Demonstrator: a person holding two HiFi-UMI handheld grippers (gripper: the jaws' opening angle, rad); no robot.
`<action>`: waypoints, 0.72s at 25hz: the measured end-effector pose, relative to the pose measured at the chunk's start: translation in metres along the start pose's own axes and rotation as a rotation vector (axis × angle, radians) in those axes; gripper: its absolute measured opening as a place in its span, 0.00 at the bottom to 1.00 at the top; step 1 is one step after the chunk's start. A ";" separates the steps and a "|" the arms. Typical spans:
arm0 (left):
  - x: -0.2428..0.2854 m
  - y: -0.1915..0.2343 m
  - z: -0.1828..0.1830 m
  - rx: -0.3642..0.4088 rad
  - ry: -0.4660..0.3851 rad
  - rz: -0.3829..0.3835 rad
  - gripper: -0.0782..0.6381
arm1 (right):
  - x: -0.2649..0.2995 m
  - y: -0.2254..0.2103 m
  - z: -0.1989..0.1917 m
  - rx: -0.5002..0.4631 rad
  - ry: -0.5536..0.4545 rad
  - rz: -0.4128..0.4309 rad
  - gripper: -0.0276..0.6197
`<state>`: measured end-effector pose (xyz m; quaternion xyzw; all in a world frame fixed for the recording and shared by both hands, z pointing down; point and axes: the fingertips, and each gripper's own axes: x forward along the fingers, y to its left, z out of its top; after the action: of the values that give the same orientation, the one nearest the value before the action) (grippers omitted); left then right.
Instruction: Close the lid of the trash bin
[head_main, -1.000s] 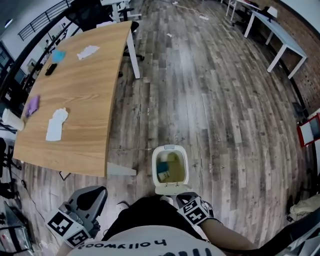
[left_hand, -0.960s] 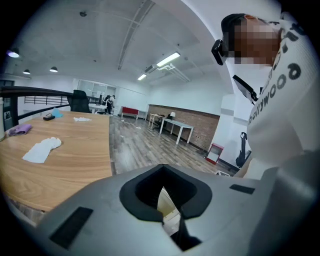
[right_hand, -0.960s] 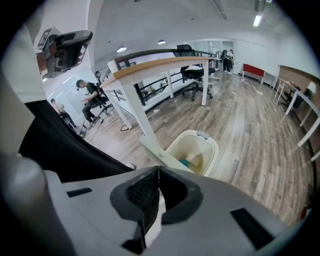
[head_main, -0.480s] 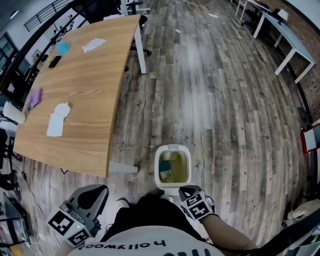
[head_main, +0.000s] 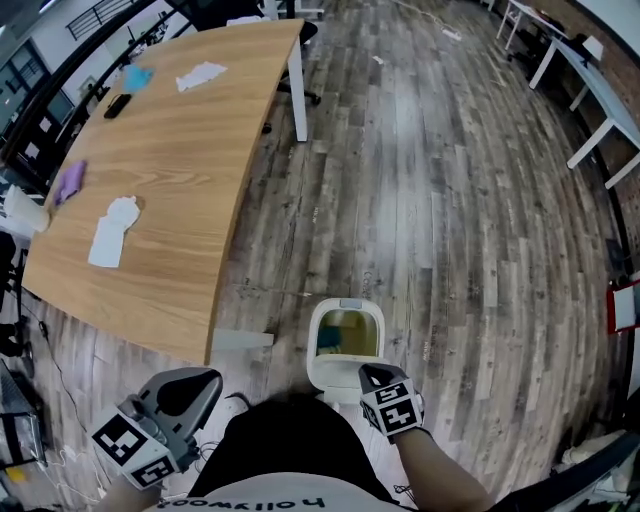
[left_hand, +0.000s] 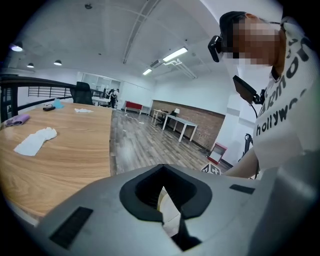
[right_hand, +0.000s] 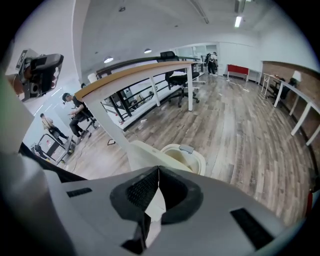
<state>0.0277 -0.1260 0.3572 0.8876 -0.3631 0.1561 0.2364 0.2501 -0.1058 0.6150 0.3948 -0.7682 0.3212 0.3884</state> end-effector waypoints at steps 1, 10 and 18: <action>0.004 0.001 -0.001 -0.006 0.003 -0.003 0.12 | 0.005 -0.004 0.003 0.005 -0.001 -0.001 0.06; 0.022 0.007 -0.016 -0.031 0.047 -0.023 0.12 | 0.038 -0.033 0.024 0.044 -0.053 -0.039 0.06; 0.017 0.019 -0.034 -0.029 0.096 0.023 0.12 | 0.077 -0.064 0.032 0.139 -0.114 -0.097 0.06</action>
<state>0.0227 -0.1294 0.3991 0.8714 -0.3638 0.1959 0.2645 0.2643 -0.1895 0.6766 0.4754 -0.7449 0.3314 0.3307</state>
